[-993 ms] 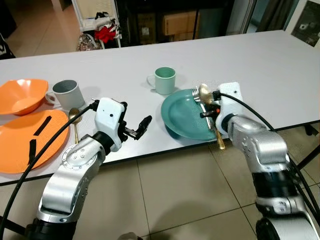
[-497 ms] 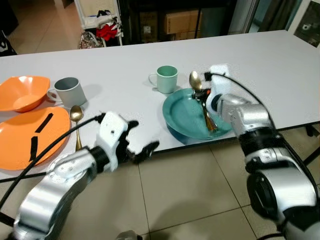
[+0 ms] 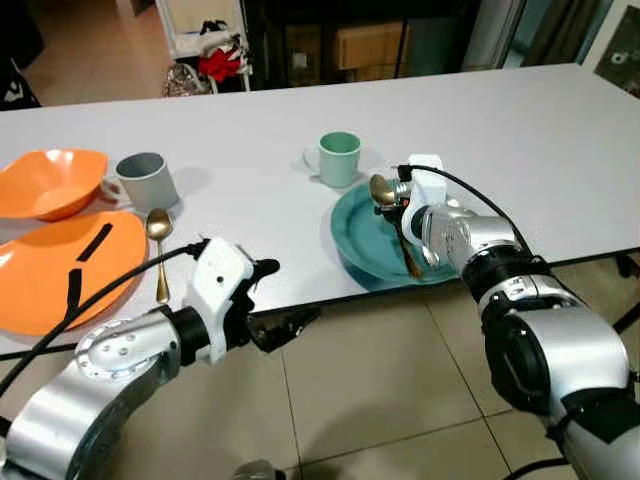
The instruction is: Setting the table
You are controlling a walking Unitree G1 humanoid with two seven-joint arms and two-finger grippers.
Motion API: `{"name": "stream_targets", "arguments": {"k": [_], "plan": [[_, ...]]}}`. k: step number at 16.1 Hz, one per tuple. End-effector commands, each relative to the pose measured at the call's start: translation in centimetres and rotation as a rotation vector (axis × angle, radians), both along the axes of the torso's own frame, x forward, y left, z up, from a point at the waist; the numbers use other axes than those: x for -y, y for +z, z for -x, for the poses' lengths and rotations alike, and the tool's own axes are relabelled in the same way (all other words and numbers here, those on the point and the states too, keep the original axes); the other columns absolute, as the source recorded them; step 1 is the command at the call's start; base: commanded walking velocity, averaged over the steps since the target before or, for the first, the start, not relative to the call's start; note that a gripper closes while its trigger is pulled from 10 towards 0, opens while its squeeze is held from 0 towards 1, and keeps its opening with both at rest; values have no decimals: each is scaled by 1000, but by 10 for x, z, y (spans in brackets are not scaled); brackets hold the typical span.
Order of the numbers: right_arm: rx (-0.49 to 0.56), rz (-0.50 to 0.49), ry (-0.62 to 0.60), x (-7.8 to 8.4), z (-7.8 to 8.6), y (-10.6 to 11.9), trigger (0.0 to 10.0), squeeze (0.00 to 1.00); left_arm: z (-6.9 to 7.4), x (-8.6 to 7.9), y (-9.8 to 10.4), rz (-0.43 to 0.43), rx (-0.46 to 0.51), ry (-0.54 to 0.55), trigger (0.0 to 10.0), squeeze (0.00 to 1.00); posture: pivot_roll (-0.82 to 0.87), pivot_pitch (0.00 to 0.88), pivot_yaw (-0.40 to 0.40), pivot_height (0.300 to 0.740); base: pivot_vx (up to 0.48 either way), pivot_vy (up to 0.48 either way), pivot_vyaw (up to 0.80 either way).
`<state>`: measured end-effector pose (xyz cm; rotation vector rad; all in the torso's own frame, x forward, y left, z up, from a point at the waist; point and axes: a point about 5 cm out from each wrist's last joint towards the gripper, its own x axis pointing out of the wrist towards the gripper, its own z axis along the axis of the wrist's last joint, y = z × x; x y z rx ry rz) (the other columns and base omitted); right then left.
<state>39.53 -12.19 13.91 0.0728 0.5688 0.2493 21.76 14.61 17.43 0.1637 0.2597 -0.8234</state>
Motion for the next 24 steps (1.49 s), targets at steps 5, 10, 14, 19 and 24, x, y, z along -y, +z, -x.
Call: {"name": "stream_targets", "arguments": {"k": [5, 10, 14, 19, 24], "plan": [[40, -14, -38, 2, -4, 6, 10000, 212, 0, -7, 8, -17, 25, 49, 10000, 0, 225, 0, 8, 740, 0, 0, 0], [99, -47, -16, -1, -6, 9, 10000, 1000, -9, -13, 12, -37, 62, 109, 10000, 0, 228, 0, 13, 740, 0, 0, 0], [257, -21, 32, 4, -14, 32, 10000, 1000, -24, -18, 15, -27, 119, 201, 10000, 0, 191, 0, 27, 740, 0, 0, 0], [521, -33, 189, 14, 1, 50, 10000, 0, -35, -14, 17, 54, 190, 314, 10000, 0, 131, 0, 22, 740, 0, 0, 0], [439, 75, 533, 24, 82, 39, 10000, 0, -36, 0, 6, 66, 146, 226, 10000, 0, 104, 0, 21, 740, 0, 0, 0]]}}
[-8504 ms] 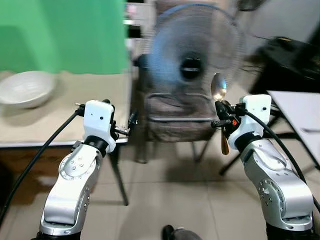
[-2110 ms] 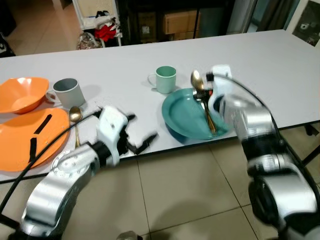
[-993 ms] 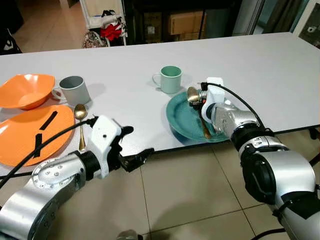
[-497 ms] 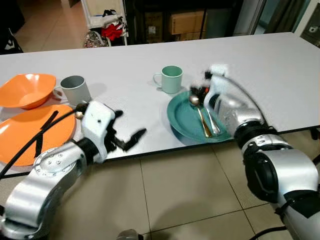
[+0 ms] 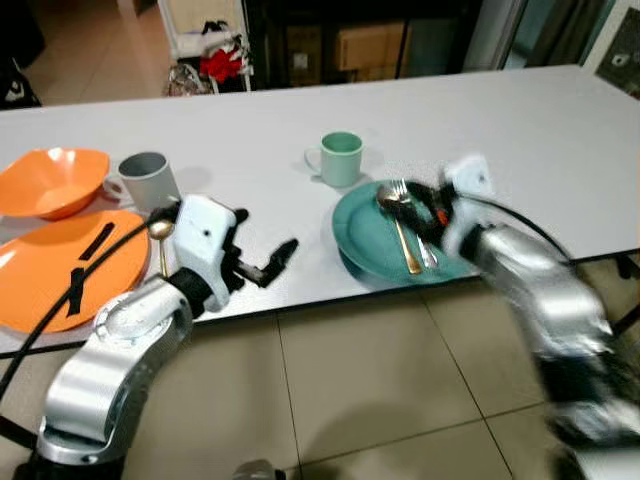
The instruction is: Setting the table
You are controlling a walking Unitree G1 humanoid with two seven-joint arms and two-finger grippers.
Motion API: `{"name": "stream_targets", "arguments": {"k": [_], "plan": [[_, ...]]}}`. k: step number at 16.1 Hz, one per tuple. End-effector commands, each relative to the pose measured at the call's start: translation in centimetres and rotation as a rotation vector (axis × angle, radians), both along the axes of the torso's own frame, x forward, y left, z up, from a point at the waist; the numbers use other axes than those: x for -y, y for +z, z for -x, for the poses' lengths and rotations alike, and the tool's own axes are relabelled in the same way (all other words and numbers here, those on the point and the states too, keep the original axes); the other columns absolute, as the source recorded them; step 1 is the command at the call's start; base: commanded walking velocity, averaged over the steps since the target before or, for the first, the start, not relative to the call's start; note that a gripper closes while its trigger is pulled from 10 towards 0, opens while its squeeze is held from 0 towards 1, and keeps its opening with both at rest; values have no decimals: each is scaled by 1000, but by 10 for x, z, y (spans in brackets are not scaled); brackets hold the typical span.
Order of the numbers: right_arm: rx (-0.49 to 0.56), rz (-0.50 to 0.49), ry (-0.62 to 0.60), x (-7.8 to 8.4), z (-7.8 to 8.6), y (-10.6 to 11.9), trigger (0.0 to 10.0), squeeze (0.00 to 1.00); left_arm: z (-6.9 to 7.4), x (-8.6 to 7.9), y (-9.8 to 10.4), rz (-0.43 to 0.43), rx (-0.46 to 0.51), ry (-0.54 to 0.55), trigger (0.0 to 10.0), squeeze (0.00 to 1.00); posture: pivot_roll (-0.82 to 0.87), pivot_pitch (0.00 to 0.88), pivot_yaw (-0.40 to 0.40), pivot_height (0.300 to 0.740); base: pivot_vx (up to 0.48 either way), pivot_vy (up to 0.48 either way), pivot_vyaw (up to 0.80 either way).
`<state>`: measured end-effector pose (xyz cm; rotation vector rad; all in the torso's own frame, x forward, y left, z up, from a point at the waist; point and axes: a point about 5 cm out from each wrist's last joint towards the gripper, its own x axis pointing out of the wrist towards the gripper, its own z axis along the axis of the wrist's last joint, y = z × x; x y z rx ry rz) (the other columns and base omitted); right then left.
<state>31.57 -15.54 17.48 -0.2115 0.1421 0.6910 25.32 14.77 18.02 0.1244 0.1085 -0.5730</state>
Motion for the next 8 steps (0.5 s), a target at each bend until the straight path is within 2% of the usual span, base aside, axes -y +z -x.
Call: {"name": "stream_targets", "arguments": {"k": [1, 4, 6, 8], "plan": [[-24, 76, 144, -7, 15, 2, 10000, 0, 2, 4, -2, -15, -20, -66, 10000, 0, 103, 0, 23, 740, 0, 0, 0], [-150, 242, 353, 5, 49, -3, 10000, 0, 10, 7, -9, -57, -86, -195, 10000, 0, 97, 0, 29, 740, 0, 0, 0], [-253, 329, 400, 16, 60, -11, 10000, 0, 13, 8, -12, -74, -118, -237, 10000, 0, 95, 0, 31, 740, 0, 0, 0], [-431, 428, 447, 31, 70, -28, 10000, 0, 16, 7, -14, -93, -138, -263, 10000, 0, 102, 0, 26, 740, 0, 0, 0]]}}
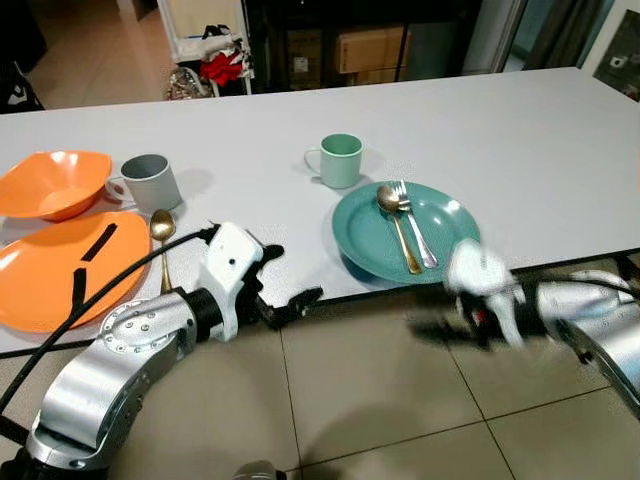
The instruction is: Setting the table
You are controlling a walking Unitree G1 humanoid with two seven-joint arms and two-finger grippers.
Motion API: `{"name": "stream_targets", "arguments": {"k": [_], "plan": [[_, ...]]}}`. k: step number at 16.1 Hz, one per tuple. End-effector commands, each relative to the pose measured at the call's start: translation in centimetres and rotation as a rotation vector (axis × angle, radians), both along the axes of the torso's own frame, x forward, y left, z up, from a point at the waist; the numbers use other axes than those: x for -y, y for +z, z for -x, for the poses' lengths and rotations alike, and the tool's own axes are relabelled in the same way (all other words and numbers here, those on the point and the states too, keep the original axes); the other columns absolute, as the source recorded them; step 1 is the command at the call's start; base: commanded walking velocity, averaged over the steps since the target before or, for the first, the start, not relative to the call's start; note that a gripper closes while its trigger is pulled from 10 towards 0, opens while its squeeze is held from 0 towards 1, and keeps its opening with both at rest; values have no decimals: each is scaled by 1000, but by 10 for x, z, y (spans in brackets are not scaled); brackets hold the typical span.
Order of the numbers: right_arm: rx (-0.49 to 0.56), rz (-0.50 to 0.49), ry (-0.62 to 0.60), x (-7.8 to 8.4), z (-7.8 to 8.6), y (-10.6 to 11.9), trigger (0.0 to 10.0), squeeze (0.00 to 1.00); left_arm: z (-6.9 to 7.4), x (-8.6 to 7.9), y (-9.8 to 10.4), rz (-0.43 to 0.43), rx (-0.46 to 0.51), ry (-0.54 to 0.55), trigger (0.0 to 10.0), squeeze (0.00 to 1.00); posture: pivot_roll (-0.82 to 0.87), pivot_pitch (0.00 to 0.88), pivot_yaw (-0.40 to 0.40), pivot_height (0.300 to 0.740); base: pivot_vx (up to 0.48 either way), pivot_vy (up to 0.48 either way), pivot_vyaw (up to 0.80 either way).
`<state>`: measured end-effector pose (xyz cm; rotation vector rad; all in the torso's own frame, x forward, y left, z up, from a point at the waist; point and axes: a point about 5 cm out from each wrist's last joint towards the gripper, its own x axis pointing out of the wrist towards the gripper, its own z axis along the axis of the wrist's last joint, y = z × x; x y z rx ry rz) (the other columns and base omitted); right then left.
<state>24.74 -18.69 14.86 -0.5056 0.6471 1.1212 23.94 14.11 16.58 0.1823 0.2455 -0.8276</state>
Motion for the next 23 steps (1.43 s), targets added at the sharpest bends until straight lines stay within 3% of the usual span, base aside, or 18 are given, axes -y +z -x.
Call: {"name": "stream_targets", "arguments": {"k": [1, 5, 7, 11, 15, 19, 23], "plan": [[-53, 46, 22, 3, 1, -8, 10000, 0, 3, 0, 0, -15, -14, -19, 10000, 0, 104, 0, 26, 740, 0, 0, 0], [-84, 162, 10, 17, -13, -17, 10000, 0, 6, -2, -2, -32, -30, -38, 10000, 0, 109, 0, 26, 740, 0, 0, 0], [-62, 201, -18, 21, -31, -17, 10000, 0, 6, -2, -1, -33, -31, -41, 10000, 0, 110, 0, 29, 740, 0, 0, 0], [3, 247, -59, 19, -66, -25, 10000, 0, 5, -2, -2, -37, -30, -38, 10000, 0, 119, 0, 26, 740, 0, 0, 0], [92, 247, -114, 11, -88, -29, 10000, 0, 4, -4, -2, -36, -25, -22, 10000, 0, 125, 0, 27, 740, 0, 0, 0], [120, 173, -75, 0, -93, -24, 10000, 0, 2, -4, 0, -35, -14, -9, 10000, 0, 124, 0, 27, 740, 0, 0, 0], [93, 21, -21, -3, -72, -10, 10000, 0, 6, -3, -1, -14, -18, -5, 10000, 0, 120, 0, 12, 740, 0, 0, 0]]}}
